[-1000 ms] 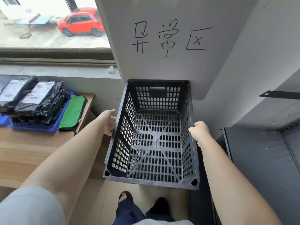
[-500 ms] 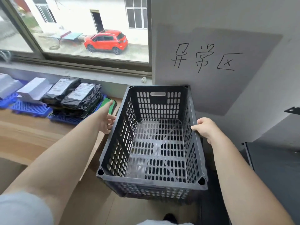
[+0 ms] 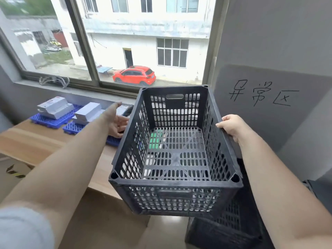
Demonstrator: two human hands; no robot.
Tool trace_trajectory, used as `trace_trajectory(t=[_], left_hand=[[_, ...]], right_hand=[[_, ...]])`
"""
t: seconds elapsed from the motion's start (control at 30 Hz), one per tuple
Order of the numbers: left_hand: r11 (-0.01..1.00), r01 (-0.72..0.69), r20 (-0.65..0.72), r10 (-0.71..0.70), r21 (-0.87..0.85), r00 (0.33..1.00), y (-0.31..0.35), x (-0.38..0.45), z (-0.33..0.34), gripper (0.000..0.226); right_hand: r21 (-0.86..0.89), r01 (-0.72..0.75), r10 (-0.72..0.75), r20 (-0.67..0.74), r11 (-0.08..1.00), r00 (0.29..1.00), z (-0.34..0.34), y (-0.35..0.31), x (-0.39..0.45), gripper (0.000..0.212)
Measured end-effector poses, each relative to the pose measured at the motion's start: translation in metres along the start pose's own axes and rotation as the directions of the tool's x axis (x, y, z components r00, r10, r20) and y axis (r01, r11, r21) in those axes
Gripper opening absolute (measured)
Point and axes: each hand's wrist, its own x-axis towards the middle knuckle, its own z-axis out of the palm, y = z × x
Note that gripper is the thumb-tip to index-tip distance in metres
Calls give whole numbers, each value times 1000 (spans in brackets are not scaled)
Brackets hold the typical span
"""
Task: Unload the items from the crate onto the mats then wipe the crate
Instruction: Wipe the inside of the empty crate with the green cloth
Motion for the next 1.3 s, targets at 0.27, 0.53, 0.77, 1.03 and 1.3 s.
trace_trajectory(t=[0.27, 0.53, 0.77, 1.03, 1.3], left_hand=[[985, -123, -80, 114, -124, 990, 31, -66, -140, 71], [967, -96, -239, 37, -237, 970, 10, -107, -278, 86], [928, -160, -378, 22, -337, 926, -17, -126, -345, 61], [865, -242, -510, -19, -440, 860, -18, -109, -422, 50], [877, -188, -597, -131, -441, 791, 12, -62, -489, 51]], right_hand=[[-43, 179, -176, 64, 983, 982, 104, -115, -47, 13], [-89, 330, -300, 244, 940, 922, 229, -193, -76, 17], [-54, 351, -309, 366, 935, 878, 342, -224, -70, 10], [-32, 377, -317, 480, 926, 818, 453, -276, -55, 15], [-120, 490, -331, 598, 863, 730, 572, -325, -5, 17]])
